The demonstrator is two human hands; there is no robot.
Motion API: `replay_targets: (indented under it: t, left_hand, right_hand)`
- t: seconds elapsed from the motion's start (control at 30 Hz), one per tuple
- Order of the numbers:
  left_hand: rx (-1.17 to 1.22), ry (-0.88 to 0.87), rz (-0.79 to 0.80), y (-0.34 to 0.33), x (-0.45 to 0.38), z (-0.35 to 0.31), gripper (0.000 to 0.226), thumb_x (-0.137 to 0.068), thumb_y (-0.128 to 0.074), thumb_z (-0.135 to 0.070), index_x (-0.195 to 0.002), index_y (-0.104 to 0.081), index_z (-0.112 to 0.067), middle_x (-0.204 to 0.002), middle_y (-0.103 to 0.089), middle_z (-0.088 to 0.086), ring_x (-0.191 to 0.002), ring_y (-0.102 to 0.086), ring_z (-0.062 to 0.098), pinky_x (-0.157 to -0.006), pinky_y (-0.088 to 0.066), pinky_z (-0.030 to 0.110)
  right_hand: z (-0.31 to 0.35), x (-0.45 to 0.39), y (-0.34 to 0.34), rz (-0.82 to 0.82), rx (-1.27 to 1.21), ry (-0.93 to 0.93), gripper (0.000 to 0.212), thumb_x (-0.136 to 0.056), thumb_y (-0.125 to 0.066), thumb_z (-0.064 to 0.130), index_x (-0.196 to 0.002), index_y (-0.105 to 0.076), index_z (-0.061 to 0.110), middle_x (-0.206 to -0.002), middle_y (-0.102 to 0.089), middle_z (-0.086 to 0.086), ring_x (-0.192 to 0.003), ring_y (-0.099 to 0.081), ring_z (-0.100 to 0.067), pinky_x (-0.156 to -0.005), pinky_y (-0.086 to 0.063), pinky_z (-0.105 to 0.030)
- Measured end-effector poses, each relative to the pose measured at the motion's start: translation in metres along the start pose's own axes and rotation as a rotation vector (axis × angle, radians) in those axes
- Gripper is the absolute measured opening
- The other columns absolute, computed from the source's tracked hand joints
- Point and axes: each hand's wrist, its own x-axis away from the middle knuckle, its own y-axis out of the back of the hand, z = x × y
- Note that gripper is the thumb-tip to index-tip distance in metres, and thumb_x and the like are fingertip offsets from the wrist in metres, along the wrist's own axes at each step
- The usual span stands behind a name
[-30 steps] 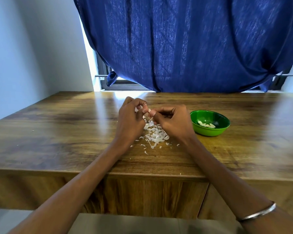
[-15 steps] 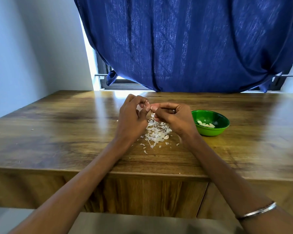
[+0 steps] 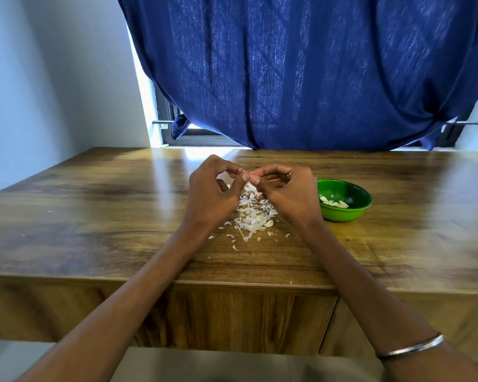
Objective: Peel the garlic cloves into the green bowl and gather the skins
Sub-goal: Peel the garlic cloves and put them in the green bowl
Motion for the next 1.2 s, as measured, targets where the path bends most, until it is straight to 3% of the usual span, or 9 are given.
replay_targets:
  t: [0.2,0.4,0.5,0.63,0.8,0.93,1.0,1.13,1.2]
  left_hand:
    - [-0.009,-0.056,0.018,0.002,0.002,-0.002,0.013,-0.084,-0.074,-0.023,-0.092,-0.075,-0.013,-0.09,-0.065,-0.002,-0.065,-0.063,0.014,-0.054,-0.053,0.026]
    - [0.001,-0.004,0.044,0.002,0.003,-0.003,0.014,-0.083,-0.074,-0.028,-0.089,-0.073,-0.016,-0.087,-0.063,-0.004,-0.051,-0.06,0.01,-0.051,-0.049,0.024]
    - [0.053,0.073,0.068,0.001,0.003,-0.002,0.007,-0.088,-0.077,-0.019,-0.09,-0.071,-0.015,-0.09,-0.066,0.002,-0.05,-0.063,0.018,-0.044,-0.046,0.026]
    - [0.169,0.198,0.118,0.002,0.003,-0.007,0.011,-0.093,-0.074,-0.016,-0.095,-0.068,-0.008,-0.084,-0.065,0.014,-0.042,-0.057,0.01,-0.037,-0.046,0.025]
    - [0.232,0.267,0.165,0.003,0.002,-0.01,0.015,-0.099,-0.067,-0.018,-0.098,-0.067,-0.003,-0.059,-0.057,-0.001,-0.033,-0.048,0.008,-0.036,-0.041,0.024]
    - [0.248,0.334,0.252,0.002,0.0,-0.01,0.02,-0.104,-0.06,-0.024,-0.104,-0.068,-0.005,-0.045,-0.053,-0.002,-0.033,-0.047,0.011,-0.036,-0.041,0.023]
    - [0.263,0.34,0.257,0.004,0.0,-0.012,0.017,-0.103,-0.061,-0.023,-0.103,-0.068,-0.007,-0.048,-0.054,-0.002,-0.036,-0.049,0.011,-0.037,-0.042,0.024]
    - [0.249,0.328,0.205,0.005,0.001,-0.012,0.011,-0.095,-0.072,-0.024,-0.096,-0.068,-0.014,-0.076,-0.059,0.008,-0.039,-0.053,0.008,-0.038,-0.045,0.026]
    - [0.218,0.319,0.19,0.006,0.001,-0.011,0.014,-0.089,-0.08,-0.027,-0.092,-0.069,-0.018,-0.087,-0.062,0.008,-0.04,-0.056,0.01,-0.038,-0.051,0.034]
  right_hand:
    - [0.001,0.001,-0.001,-0.025,0.043,0.047,0.011,-0.082,-0.082,0.019,-0.084,-0.076,0.028,-0.083,-0.077,0.01,-0.075,-0.073,-0.005,-0.068,-0.064,-0.038]
    - [0.0,0.0,-0.002,-0.04,0.077,0.091,0.009,-0.082,-0.082,0.017,-0.088,-0.078,0.023,-0.081,-0.075,0.015,-0.074,-0.07,0.002,-0.065,-0.055,-0.015]
    - [0.0,-0.001,-0.002,-0.045,0.072,0.105,0.008,-0.082,-0.082,0.016,-0.086,-0.078,0.022,-0.08,-0.075,0.013,-0.074,-0.07,0.001,-0.066,-0.056,-0.018]
    - [0.001,0.0,-0.002,-0.051,0.072,0.113,0.01,-0.082,-0.082,0.014,-0.085,-0.077,0.022,-0.082,-0.075,0.015,-0.076,-0.07,0.001,-0.07,-0.058,-0.025]
    - [0.003,0.0,-0.002,-0.054,0.057,0.128,0.019,-0.083,-0.08,0.013,-0.081,-0.073,0.03,-0.082,-0.074,0.017,-0.074,-0.068,0.002,-0.071,-0.059,-0.032]
    - [0.005,0.001,-0.003,-0.065,0.065,0.143,0.02,-0.083,-0.08,0.013,-0.081,-0.072,0.032,-0.082,-0.074,0.019,-0.078,-0.069,0.004,-0.072,-0.057,-0.029]
    - [0.005,0.001,-0.003,-0.068,0.059,0.139,0.018,-0.084,-0.08,0.015,-0.084,-0.073,0.031,-0.084,-0.074,0.018,-0.079,-0.069,0.003,-0.073,-0.059,-0.03]
    - [0.003,0.001,-0.003,-0.062,0.042,0.136,0.016,-0.085,-0.079,0.017,-0.088,-0.074,0.032,-0.086,-0.074,0.018,-0.081,-0.071,-0.003,-0.073,-0.062,-0.039]
    - [0.002,0.0,-0.004,-0.063,0.056,0.137,0.012,-0.086,-0.078,0.019,-0.091,-0.076,0.029,-0.088,-0.075,0.018,-0.085,-0.071,-0.001,-0.077,-0.062,-0.039]
